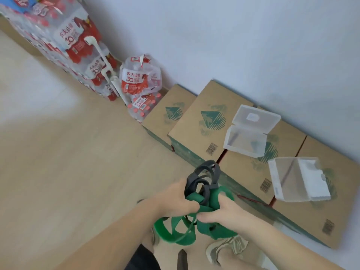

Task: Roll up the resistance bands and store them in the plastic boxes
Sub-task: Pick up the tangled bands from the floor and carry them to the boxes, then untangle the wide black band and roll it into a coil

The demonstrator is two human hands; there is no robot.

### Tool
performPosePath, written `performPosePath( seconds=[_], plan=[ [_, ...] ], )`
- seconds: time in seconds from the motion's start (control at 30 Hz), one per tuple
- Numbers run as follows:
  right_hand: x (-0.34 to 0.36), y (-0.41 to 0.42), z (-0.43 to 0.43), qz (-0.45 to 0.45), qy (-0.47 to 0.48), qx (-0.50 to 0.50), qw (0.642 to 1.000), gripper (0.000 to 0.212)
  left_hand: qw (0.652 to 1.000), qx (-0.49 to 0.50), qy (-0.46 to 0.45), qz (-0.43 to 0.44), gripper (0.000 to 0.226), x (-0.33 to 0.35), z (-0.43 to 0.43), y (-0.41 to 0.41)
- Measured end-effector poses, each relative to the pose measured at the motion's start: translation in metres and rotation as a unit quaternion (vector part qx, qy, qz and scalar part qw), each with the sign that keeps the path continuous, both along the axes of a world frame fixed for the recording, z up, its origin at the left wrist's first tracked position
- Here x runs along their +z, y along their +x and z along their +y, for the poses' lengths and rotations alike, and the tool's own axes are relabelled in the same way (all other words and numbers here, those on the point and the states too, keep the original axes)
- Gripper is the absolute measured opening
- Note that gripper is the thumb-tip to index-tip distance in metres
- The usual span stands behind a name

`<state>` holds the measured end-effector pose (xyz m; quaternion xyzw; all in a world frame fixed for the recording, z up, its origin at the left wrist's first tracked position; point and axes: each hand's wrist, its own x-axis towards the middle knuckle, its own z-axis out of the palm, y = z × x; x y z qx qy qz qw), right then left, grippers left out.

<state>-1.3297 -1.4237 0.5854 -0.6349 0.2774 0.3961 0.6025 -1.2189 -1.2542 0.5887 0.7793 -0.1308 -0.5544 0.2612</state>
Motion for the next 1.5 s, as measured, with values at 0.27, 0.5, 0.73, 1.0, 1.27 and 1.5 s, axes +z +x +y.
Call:
performPosePath(
  seconds=[0.27, 0.5, 0.73, 1.0, 1.27, 1.5],
  plan=[
    [-0.169, -0.009, 0.021, 0.078, -0.001, -0.007, 0.997, 0.055, 0.999, -0.017, 0.033, 0.028, 0.054, -0.170, 0.014, -0.008],
    [-0.318, -0.003, 0.021, 0.115, 0.004, -0.008, 0.993, 0.027, 0.998, 0.005, 0.045, 0.045, 0.041, -0.327, 0.005, -0.012],
    [-0.424, -0.020, 0.011, 0.146, -0.054, -0.066, 0.986, 0.054, 0.995, 0.040, 0.082, 0.051, 0.049, -0.426, -0.006, -0.032],
    [-0.445, -0.038, 0.016, 0.173, -0.134, -0.022, 0.976, 0.031, 0.991, 0.052, 0.064, -0.102, 0.034, -0.447, 0.000, -0.059],
    [-0.415, -0.029, 0.018, 0.126, -0.256, 0.101, 0.953, 0.057, 0.983, -0.016, 0.045, -0.178, 0.023, -0.415, 0.006, -0.051],
    [-0.428, -0.022, 0.009, 0.085, -0.303, 0.136, 0.939, 0.036, 0.979, 0.063, 0.061, -0.183, 0.020, -0.432, 0.023, -0.048]
  ],
)
